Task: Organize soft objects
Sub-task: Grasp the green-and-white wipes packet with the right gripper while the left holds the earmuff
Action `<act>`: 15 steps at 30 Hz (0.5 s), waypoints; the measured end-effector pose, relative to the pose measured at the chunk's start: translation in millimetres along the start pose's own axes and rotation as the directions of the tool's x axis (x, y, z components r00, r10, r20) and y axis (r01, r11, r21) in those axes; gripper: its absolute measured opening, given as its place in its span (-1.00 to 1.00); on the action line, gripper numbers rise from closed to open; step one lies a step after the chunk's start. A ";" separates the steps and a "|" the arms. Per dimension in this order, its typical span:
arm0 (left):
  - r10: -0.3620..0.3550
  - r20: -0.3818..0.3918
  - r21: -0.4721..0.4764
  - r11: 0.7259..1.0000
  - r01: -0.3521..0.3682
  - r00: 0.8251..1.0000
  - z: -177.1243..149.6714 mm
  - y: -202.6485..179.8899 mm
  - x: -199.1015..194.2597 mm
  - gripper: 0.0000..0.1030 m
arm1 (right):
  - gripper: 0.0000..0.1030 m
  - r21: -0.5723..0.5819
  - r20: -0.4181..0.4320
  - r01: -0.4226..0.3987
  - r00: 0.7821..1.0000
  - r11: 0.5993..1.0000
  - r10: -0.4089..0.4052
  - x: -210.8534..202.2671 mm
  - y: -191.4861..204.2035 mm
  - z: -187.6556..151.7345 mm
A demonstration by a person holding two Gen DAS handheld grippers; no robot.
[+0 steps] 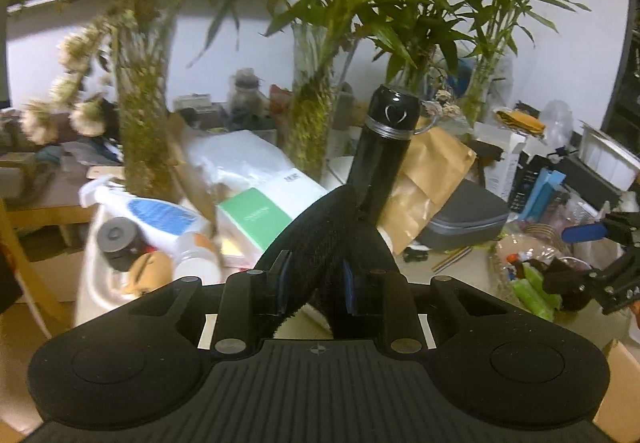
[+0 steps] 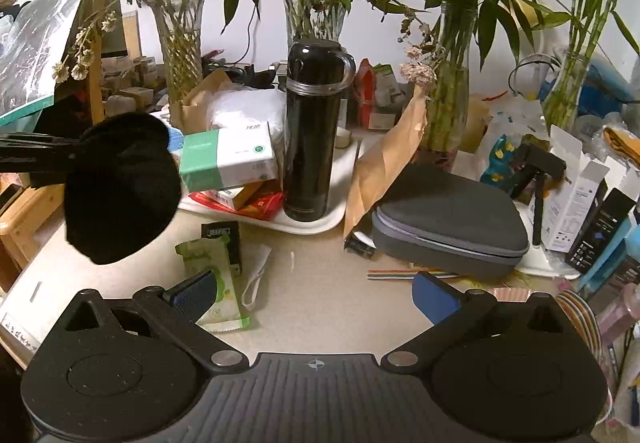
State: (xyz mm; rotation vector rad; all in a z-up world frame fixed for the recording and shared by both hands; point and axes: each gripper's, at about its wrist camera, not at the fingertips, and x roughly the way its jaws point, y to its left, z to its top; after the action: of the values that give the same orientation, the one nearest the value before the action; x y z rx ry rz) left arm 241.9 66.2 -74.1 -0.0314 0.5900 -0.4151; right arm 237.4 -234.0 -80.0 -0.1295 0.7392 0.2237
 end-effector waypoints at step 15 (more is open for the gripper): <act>0.124 0.026 -0.012 0.992 -0.124 0.992 -11.9 -9.2 -42.0 -0.51 | 1.00 -0.102 -0.051 -0.121 0.992 0.987 0.116 27.8 6.0 -4.4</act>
State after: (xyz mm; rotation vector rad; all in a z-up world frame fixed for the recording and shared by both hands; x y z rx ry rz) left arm 200.5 75.2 -60.3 -0.0097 0.5646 -0.2907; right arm 252.9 -224.8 -102.3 -0.1911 0.7810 0.3746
